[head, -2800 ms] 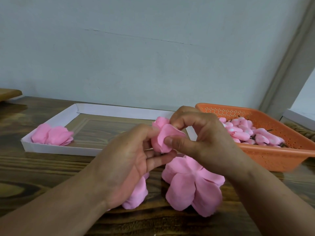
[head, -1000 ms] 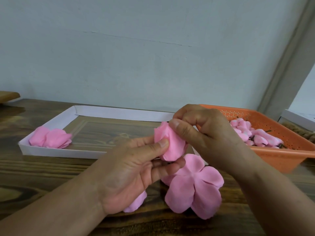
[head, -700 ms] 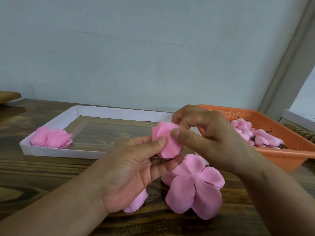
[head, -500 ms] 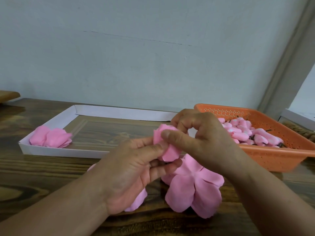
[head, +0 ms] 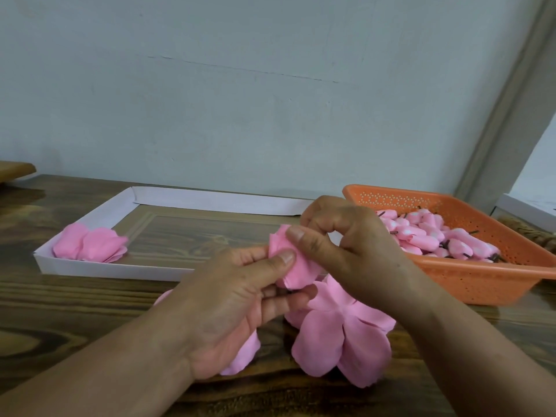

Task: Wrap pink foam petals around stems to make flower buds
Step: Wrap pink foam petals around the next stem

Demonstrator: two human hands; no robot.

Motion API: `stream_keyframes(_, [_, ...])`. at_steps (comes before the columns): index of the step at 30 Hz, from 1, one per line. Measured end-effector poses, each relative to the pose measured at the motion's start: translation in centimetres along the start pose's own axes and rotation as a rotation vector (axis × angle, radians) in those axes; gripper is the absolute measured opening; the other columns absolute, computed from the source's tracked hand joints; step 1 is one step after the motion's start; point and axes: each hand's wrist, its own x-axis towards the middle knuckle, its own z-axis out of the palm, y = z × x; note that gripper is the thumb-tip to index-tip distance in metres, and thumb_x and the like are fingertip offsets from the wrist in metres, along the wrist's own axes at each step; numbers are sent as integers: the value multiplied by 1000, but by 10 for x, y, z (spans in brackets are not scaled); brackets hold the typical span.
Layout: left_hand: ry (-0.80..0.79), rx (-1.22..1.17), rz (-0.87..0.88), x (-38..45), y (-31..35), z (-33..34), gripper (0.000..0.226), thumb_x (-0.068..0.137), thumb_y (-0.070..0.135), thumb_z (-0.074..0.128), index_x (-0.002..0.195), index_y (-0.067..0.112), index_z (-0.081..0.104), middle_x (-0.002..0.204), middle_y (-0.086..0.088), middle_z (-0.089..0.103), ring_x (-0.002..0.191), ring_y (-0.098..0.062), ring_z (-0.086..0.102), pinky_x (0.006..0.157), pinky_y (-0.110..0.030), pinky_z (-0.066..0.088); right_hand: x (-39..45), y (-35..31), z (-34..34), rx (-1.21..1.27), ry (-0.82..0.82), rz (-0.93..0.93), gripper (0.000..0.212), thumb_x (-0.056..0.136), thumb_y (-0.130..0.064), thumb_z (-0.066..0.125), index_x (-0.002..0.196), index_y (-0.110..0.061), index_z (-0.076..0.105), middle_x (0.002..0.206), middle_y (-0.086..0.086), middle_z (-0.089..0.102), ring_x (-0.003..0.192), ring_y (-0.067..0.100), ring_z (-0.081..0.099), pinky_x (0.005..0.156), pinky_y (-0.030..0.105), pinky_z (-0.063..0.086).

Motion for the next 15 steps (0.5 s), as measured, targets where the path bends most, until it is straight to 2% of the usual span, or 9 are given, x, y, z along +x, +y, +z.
stream_keyframes(2, [25, -35, -8, 1, 1, -1, 33, 67, 17, 63, 92, -1, 74, 97, -17, 74, 82, -21, 73, 66, -25, 59, 0, 1, -8, 53, -126, 26, 29, 83, -29, 60, 67, -5, 66, 84, 4, 62, 82, 10, 59, 82, 21, 42])
stream_keyframes(5, [49, -78, -10, 2, 1, -1, 32, 67, 15, 62, 90, -4, 73, 96, -18, 73, 74, -19, 72, 60, -22, 58, 1, 6, -18, 93, -247, 92, 19, 76, -26, 62, 79, -9, 70, 96, 1, 64, 94, 12, 60, 91, 33, 43])
stream_keyframes(7, [53, -71, -12, 2, 0, 0, 30, 68, 16, 61, 88, -2, 74, 93, -18, 74, 73, -18, 72, 59, -22, 57, 1, 8, -16, 112, -239, 112, 12, 75, -24, 62, 76, -14, 68, 94, -2, 64, 93, 13, 61, 90, 35, 43])
stream_keyframes(11, [81, -58, -17, 3, 0, -1, 29, 66, 16, 63, 85, -4, 73, 89, -19, 73, 71, -21, 72, 58, -23, 58, 1, 11, -13, 86, -210, 133, 17, 77, -27, 64, 73, -11, 65, 83, 0, 64, 83, 15, 60, 82, 35, 46])
stream_keyframes(15, [80, -63, -20, 2, 1, -2, 29, 66, 15, 63, 86, -4, 72, 92, -21, 73, 74, -23, 73, 58, -24, 58, 1, 12, -14, 26, -192, 126, 18, 85, -19, 67, 68, -22, 62, 76, -8, 62, 77, 9, 59, 77, 29, 47])
